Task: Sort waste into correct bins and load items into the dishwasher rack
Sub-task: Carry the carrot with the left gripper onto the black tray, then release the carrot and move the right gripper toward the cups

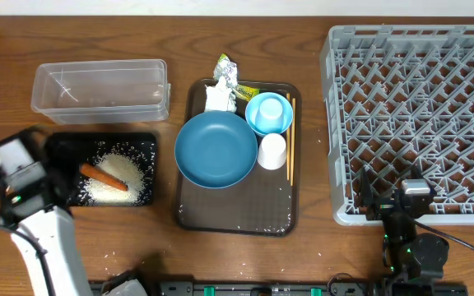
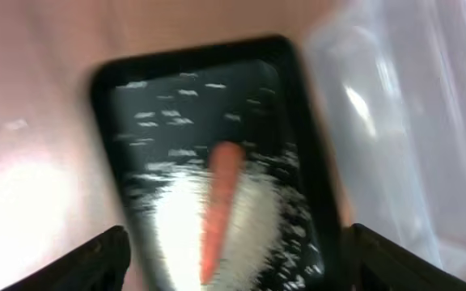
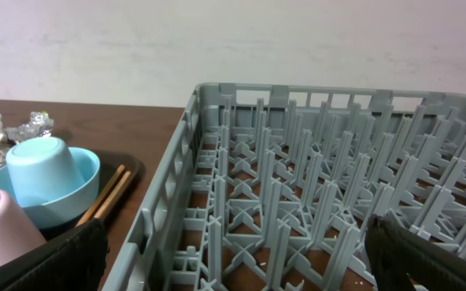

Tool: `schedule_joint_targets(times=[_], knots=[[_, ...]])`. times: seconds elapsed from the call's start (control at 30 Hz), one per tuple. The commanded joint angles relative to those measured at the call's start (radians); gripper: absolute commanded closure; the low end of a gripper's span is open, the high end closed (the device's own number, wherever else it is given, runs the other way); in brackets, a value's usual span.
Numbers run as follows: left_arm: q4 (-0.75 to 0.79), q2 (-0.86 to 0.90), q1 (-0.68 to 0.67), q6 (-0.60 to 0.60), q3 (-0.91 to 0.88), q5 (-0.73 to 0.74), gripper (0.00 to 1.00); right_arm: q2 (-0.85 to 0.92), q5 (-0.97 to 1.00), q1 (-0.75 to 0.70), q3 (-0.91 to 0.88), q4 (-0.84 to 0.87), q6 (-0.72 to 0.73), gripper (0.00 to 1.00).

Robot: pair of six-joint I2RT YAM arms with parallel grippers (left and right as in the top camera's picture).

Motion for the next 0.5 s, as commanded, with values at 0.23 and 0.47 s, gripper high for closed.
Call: schedule_joint_targets(times=[0.23,0.47], knots=[[-0.12,0.014,0.125,0.002,0.021,-0.002,0.11,-0.004,0.002,-0.002,-0.002,-0.004,-0.008,0.01],[-0.119,0.014,0.125,0.002,0.021,-0.002,0.1,-0.004,-0.043,-0.002,-0.002,0.085,0.034,0.01]])
